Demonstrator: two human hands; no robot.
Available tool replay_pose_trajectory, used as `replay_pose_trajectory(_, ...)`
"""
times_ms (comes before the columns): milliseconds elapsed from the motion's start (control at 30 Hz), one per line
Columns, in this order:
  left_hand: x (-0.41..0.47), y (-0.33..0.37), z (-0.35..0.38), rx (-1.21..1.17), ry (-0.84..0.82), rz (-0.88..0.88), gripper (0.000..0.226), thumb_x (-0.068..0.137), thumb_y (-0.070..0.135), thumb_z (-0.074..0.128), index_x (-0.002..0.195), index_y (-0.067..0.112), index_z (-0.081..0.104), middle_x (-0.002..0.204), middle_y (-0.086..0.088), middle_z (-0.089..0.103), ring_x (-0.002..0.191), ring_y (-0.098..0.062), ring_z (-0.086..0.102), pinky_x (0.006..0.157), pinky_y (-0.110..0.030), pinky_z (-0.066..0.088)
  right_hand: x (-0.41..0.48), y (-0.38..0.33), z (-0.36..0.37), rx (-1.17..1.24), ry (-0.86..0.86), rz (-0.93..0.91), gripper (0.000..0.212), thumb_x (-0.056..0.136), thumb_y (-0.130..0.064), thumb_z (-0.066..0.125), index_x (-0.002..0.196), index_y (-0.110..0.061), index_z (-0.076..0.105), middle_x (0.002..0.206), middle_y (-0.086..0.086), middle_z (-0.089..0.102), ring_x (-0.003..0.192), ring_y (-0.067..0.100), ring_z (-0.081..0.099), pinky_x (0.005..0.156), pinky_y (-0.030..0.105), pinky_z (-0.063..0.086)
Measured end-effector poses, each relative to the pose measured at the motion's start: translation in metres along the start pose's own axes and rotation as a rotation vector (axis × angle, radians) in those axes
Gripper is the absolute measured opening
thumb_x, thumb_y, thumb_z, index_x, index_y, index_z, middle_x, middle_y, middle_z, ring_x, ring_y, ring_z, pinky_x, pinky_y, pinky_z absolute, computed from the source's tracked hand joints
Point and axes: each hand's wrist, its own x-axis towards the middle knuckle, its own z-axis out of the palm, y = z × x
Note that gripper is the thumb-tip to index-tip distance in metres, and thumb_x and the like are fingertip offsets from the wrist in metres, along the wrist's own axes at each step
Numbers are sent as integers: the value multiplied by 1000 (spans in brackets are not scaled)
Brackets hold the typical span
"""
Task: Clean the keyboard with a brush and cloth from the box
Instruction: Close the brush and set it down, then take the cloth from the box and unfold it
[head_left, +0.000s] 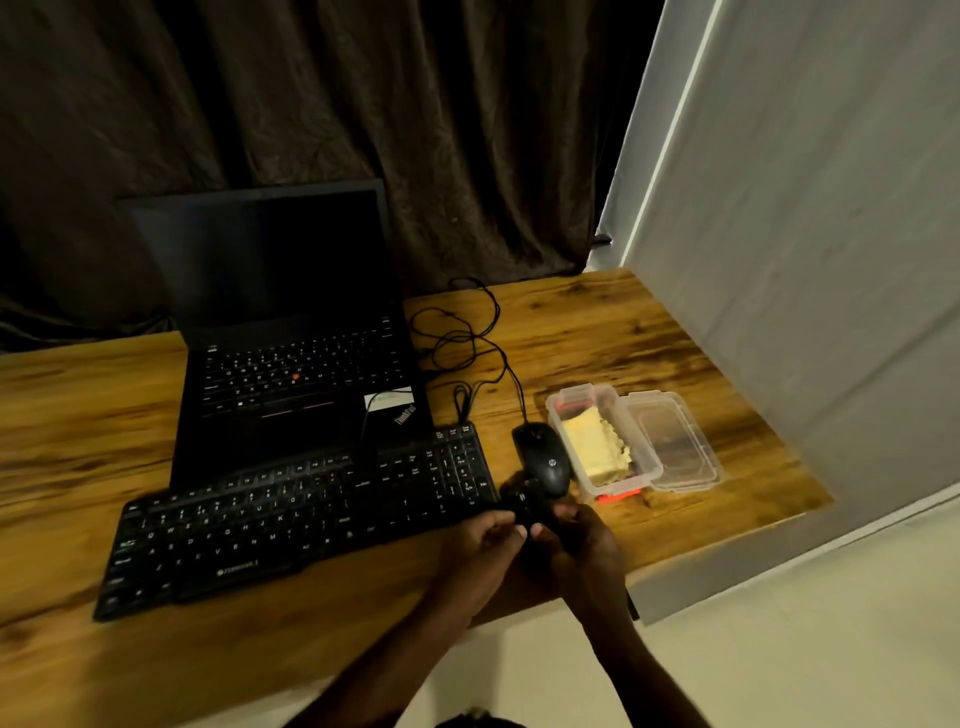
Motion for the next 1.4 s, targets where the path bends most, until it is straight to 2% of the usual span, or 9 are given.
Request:
replay_pose_trajectory(367,3,-8,3,144,5,85,34,96,26,61,130,24,59,122,11,55,107,1,51,69,-2,40,5,12,-6,-448,32,-296,16,93,-30,69,99,-17,74,82,-2,70,68,9,62,59,7,42)
replay_pose_trajectory(467,2,-12,2,256,136,180,23,98,24,56,119,31,63,115,12,62,102,2,57,69,-5,40,5,3,-11,-606,154,-355,32,93,-48,57,84,-21,71,67,-4,65,55,13,59,48,21,43)
replay_pose_trajectory(567,4,-8,-3,368,282,352,22,97,20,54,110,32,66,105,13,66,92,4,59,68,-6,43,19,-18,-25,-581,170,-371,29,97,-43,54,85,-22,69,68,-7,66,53,8,59,48,13,36)
replay_pose_trajectory(700,12,15,-3,541,172,547,30,98,29,46,123,30,63,121,9,62,109,-5,57,89,-15,47,68,-35,-44,-629,145,-423,13,98,-26,58,97,-18,68,82,0,68,68,15,65,57,29,53)
replay_pose_trajectory(767,18,27,2,677,27,535,39,101,32,44,140,31,50,144,11,48,132,-10,42,108,-25,33,102,-36,-50,-689,114,-401,13,96,-22,58,102,-15,67,90,7,68,79,24,65,68,40,56)
replay_pose_trajectory(867,33,37,10,905,-93,611,50,101,35,42,151,31,34,159,12,29,145,-13,22,120,-37,20,144,-41,-58,-805,-51,-278,26,92,-20,59,117,-18,66,112,11,66,106,31,60,89,39,51)
replay_pose_trajectory(1133,59,31,24,1163,-202,760,63,100,28,48,155,27,19,165,8,7,152,-16,-2,119,-36,-8,165,-49,-51,-1193,-410,-182,61,97,-38,53,154,-28,32,157,12,29,141,29,33,116,34,26)
replay_pose_trajectory(1233,59,34,24,1152,-223,751,61,99,31,47,155,26,22,165,7,11,151,-18,1,123,-40,-3,163,-45,-48,-1306,-464,-222,61,99,-36,49,156,-25,28,161,10,26,147,29,20,119,38,15)
replay_pose_trajectory(1400,53,43,24,1098,-224,748,55,101,34,42,153,24,29,164,5,17,148,-17,13,121,-39,9,163,-49,-44,-1379,-465,-259,51,99,-35,50,148,-23,41,155,6,38,145,27,24,116,44,17)
